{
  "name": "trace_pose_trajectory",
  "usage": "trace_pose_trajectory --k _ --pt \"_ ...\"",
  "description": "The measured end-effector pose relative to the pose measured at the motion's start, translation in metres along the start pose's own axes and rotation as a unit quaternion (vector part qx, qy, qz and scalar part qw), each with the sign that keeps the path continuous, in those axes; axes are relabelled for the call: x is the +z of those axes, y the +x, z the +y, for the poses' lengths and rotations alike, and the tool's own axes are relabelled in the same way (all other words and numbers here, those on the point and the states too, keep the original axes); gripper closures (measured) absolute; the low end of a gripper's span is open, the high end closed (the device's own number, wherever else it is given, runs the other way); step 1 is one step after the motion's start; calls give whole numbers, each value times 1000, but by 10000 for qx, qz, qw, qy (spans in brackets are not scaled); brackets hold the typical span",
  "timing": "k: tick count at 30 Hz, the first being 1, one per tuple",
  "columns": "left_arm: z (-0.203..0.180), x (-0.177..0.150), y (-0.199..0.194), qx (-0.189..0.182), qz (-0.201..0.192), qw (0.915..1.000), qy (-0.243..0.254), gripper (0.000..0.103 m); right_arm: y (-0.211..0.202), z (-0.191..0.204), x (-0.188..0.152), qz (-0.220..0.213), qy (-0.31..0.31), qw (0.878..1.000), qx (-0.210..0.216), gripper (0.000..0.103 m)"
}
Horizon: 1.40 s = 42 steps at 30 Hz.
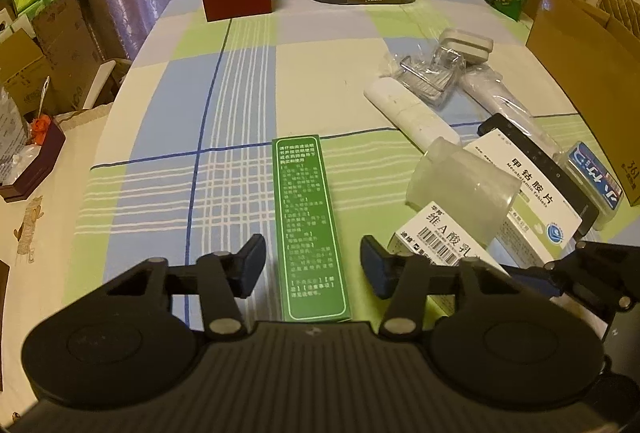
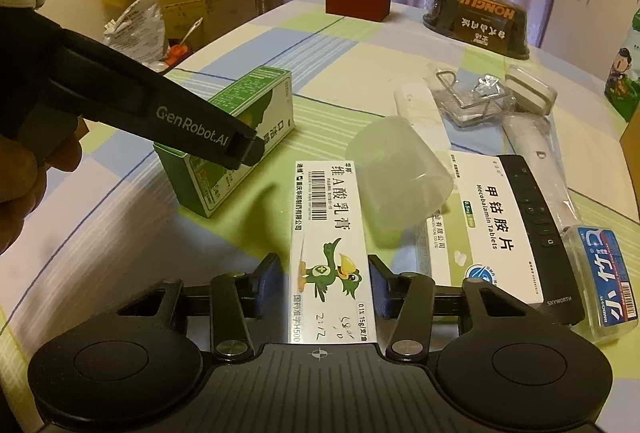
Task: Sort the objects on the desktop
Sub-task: 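Grasp the green box with the left tool while the right tool grasps the white bird box, then carry both boxes to the cardboard box and lower them inside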
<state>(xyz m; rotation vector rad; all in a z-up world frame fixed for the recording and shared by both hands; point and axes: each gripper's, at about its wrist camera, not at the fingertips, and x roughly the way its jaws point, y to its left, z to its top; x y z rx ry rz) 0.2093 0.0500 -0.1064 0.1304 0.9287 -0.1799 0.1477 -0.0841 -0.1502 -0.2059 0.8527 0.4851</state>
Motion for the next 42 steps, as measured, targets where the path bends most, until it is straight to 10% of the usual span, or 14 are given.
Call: trace_pose_trajectory --k 5,26,42 --pt "2 2 4 -25 78 10000 -4 77 0 0 1 13 6 10000 -47 65" --pt "-9 2 -56 -74 -145 9999 38 78 -69 -8 2 -346 459 9983 -71 65" --pt "-91 31 -117 -458 -481 9970 400 78 -162 -82 3 -769 1110 9888 -634 65"
